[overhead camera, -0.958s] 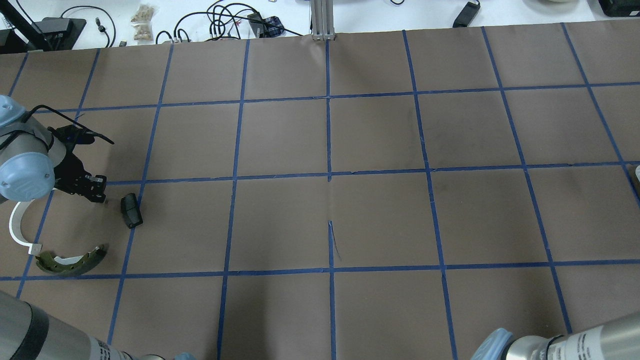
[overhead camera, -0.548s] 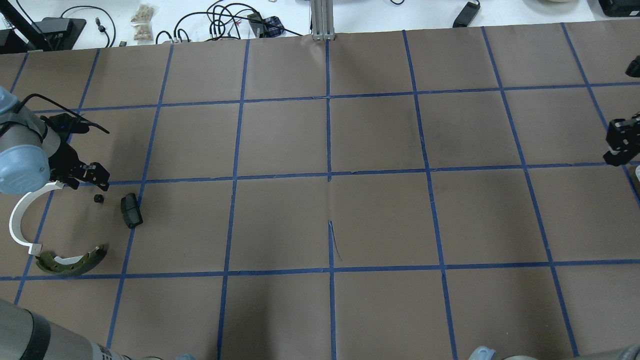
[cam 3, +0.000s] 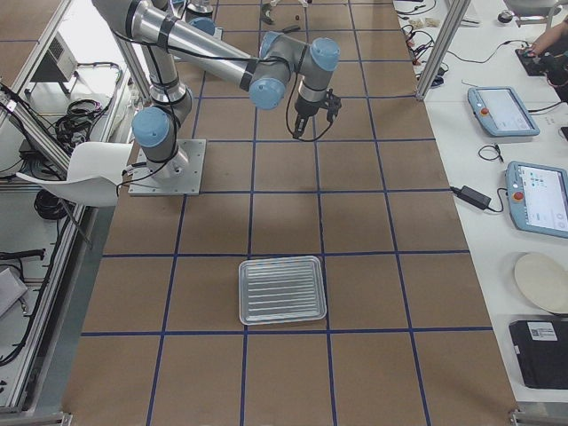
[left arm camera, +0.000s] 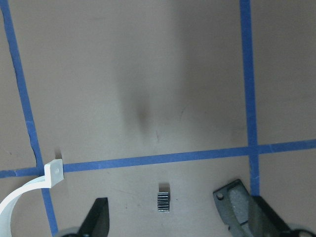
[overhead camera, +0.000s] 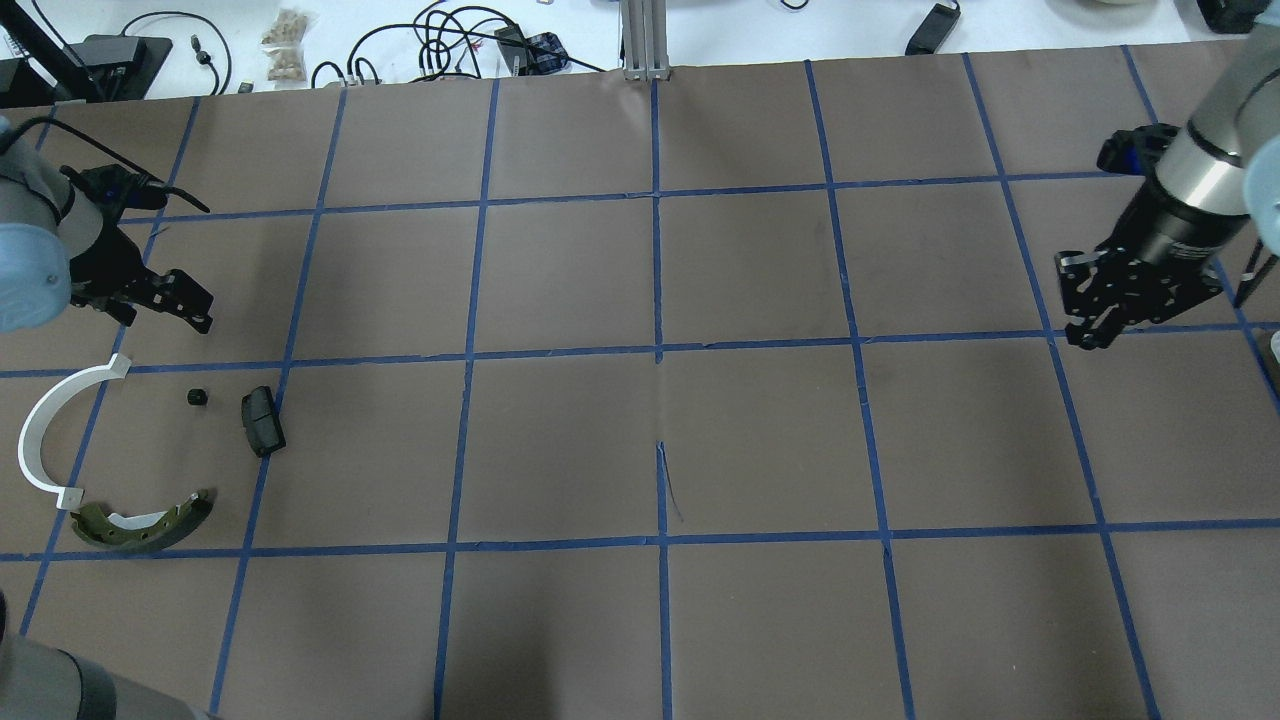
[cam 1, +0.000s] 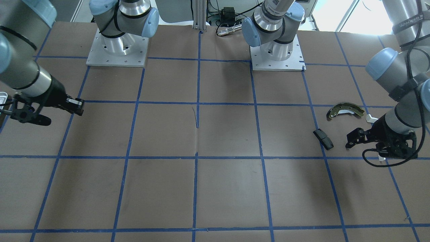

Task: Place bearing gear from tray to pile

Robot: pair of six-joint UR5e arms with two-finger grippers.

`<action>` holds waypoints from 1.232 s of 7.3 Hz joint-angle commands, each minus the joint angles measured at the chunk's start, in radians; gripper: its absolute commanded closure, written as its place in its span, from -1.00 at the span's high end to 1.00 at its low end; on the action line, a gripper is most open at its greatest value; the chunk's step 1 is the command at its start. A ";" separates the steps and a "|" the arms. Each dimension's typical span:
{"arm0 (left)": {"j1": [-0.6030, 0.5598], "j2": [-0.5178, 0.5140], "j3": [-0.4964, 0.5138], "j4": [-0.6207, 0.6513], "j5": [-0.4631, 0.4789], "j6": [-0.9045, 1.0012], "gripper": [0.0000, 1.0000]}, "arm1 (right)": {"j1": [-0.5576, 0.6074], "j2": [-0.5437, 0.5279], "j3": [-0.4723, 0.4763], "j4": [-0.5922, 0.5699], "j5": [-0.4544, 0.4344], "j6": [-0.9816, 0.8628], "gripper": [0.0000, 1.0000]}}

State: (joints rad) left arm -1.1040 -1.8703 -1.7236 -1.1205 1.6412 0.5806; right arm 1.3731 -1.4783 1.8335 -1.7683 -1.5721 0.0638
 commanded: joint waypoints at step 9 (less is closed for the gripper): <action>-0.342 0.052 0.010 -0.084 -0.103 -0.433 1.00 | 0.552 0.416 -0.220 -0.456 0.077 0.771 1.00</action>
State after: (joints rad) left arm -1.4139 -1.8164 -1.7137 -1.2043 1.5422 0.1785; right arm 1.9429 -1.0428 1.6241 -2.2588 -1.4926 0.9090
